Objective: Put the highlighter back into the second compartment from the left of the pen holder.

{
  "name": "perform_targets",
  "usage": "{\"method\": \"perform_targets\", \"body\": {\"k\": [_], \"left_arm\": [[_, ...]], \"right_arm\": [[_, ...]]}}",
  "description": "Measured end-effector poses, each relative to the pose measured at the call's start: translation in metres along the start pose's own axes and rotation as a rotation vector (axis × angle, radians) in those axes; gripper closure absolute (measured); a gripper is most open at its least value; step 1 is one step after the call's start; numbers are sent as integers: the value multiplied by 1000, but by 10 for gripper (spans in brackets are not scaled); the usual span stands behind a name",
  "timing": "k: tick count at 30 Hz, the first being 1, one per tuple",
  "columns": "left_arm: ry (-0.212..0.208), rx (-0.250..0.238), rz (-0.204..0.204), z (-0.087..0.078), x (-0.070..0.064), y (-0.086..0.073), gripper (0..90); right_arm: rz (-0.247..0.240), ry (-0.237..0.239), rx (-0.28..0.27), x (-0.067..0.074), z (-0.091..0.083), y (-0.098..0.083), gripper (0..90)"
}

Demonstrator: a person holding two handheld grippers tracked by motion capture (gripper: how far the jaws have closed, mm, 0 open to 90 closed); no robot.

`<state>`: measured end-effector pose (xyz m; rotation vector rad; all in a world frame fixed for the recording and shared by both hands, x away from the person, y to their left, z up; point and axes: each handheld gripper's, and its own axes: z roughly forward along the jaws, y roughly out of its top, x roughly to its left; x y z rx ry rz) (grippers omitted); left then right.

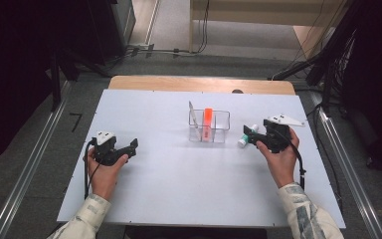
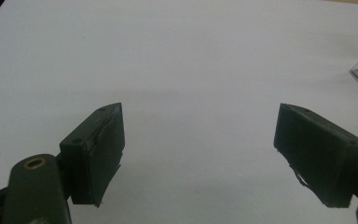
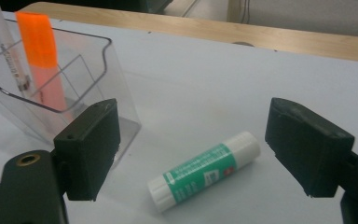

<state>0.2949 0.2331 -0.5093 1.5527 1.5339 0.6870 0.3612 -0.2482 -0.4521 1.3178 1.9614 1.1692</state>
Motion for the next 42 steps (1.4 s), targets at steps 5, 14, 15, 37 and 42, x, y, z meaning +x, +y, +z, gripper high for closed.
{"method": "perform_targets", "body": {"k": [5,14,15,37,42], "left_arm": [[-4,1,3,0,-1,0,170],[1,-1,0,0,0,0,170],[0,-1,0,0,0,0,169],[-1,-1,-2,0,1,0,170],[-1,-1,-1,0,1,0,170]], "right_arm": [[17,-40,11,-6,1,-5,166],[27,-62,25,-5,10,-9,166],[24,-66,26,-5,11,-9,166],[29,-107,58,-7,29,-13,166],[32,-108,66,-7,32,-14,166]]}}
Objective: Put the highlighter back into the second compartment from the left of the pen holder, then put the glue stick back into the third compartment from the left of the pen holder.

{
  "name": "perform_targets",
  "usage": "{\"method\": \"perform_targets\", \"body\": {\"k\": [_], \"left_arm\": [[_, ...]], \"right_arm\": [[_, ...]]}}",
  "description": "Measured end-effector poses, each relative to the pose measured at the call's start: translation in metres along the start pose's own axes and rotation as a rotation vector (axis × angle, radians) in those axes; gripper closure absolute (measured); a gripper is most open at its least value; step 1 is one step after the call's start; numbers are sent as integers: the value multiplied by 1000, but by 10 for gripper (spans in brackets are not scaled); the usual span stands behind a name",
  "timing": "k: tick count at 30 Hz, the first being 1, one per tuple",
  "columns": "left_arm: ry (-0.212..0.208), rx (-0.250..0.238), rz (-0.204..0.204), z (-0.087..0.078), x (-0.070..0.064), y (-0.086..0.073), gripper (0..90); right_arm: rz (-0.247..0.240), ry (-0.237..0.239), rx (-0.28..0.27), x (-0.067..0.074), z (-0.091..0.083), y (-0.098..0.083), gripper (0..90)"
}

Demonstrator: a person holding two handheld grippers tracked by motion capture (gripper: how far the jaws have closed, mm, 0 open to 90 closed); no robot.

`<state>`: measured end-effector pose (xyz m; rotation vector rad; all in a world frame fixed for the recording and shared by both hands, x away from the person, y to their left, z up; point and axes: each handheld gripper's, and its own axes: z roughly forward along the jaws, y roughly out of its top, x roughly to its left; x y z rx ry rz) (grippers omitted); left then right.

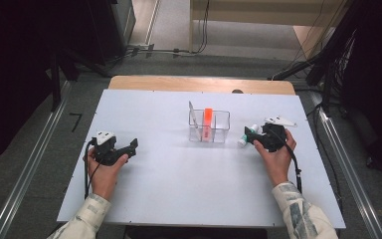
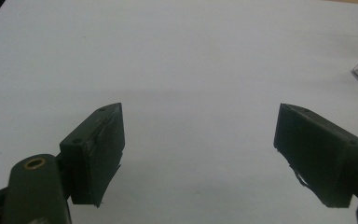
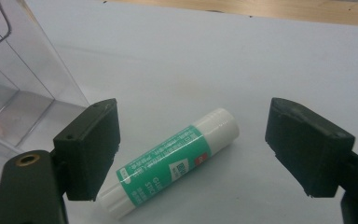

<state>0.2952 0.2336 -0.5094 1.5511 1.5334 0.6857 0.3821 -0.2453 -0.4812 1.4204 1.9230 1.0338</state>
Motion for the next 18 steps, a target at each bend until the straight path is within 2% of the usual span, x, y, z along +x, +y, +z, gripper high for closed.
{"method": "perform_targets", "body": {"k": [18], "left_arm": [[4,0,2,-1,1,0,169]], "right_arm": [[4,-8,11,1,5,-2,165]]}}
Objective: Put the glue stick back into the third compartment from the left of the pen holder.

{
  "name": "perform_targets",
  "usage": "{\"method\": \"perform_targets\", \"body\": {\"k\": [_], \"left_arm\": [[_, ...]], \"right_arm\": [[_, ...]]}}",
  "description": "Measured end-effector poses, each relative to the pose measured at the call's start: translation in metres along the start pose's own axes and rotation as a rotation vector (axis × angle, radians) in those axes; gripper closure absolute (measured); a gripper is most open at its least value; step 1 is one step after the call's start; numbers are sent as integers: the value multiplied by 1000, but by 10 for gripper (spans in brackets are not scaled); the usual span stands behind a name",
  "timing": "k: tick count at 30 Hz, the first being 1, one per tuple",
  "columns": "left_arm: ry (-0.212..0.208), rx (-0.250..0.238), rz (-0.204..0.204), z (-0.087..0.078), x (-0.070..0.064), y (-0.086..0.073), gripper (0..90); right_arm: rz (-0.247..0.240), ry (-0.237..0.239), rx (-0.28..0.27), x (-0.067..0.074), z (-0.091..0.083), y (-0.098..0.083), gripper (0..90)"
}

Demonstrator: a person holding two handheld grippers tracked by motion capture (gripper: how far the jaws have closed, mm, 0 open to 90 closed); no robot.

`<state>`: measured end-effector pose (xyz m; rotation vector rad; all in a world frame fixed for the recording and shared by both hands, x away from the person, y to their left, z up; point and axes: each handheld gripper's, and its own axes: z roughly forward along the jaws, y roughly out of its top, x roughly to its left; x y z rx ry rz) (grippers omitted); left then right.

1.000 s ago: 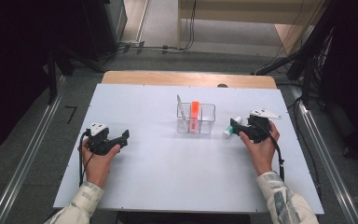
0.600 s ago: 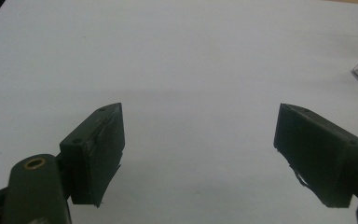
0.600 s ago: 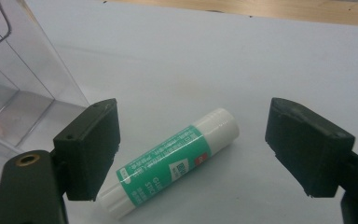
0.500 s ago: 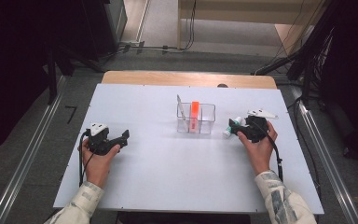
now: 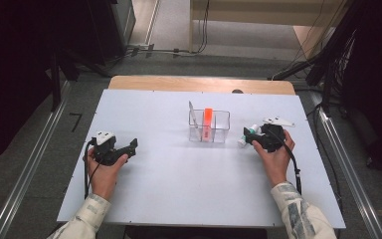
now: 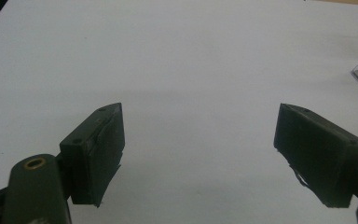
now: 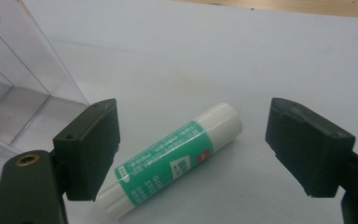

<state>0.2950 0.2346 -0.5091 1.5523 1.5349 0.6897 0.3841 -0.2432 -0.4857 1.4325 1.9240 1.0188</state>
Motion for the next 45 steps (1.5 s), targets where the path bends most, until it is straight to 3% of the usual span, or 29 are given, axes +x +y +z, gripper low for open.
{"method": "perform_targets", "body": {"k": [45], "left_arm": [[-2,-1,-2,0,0,0,169]], "right_arm": [[31,-52,38,0,29,-4,170]]}}
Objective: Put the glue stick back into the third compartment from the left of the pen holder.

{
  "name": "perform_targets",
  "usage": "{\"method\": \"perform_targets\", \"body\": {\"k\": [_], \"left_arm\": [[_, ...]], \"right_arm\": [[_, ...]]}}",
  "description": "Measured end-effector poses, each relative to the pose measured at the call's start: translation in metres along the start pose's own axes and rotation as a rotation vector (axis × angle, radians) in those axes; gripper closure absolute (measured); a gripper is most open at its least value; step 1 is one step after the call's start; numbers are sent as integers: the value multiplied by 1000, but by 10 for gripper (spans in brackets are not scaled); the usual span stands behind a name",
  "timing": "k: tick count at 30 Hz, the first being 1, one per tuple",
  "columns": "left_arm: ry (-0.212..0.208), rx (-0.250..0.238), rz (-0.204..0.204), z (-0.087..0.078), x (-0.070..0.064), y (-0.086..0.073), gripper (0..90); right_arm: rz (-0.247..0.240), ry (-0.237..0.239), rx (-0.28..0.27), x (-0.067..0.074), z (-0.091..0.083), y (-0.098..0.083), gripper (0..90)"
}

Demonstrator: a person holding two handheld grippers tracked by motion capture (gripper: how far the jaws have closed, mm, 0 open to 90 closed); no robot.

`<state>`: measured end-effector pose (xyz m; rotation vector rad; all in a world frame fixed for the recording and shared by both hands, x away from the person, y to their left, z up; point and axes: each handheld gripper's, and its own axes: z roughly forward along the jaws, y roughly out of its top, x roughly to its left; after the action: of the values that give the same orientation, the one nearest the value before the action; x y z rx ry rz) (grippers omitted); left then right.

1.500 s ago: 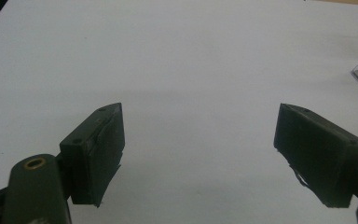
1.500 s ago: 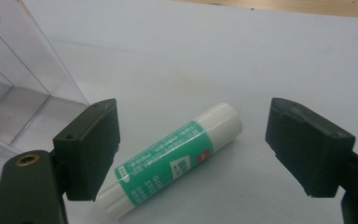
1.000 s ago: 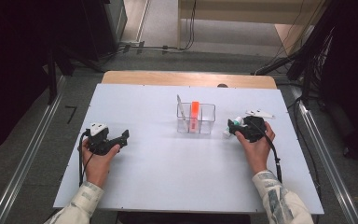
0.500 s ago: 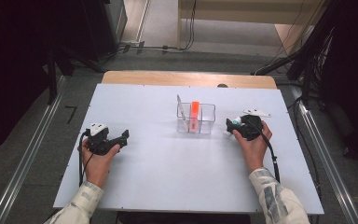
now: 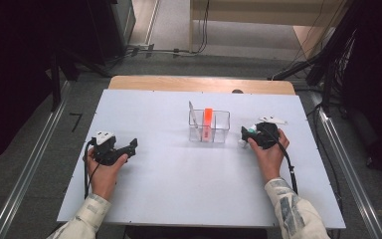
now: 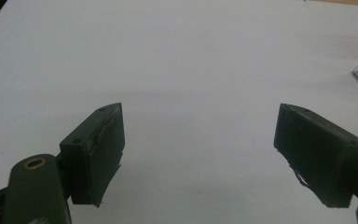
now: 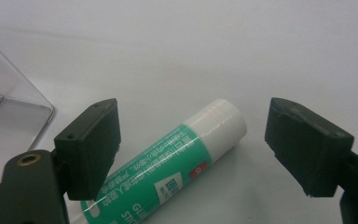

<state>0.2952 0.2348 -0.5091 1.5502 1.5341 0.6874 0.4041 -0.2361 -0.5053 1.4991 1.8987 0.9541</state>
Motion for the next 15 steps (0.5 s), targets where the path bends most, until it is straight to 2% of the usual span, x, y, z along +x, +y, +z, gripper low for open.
{"method": "perform_targets", "body": {"k": [15], "left_arm": [[-2,0,0,0,0,0,170]], "right_arm": [[1,-8,17,-1,5,-2,170]]}}
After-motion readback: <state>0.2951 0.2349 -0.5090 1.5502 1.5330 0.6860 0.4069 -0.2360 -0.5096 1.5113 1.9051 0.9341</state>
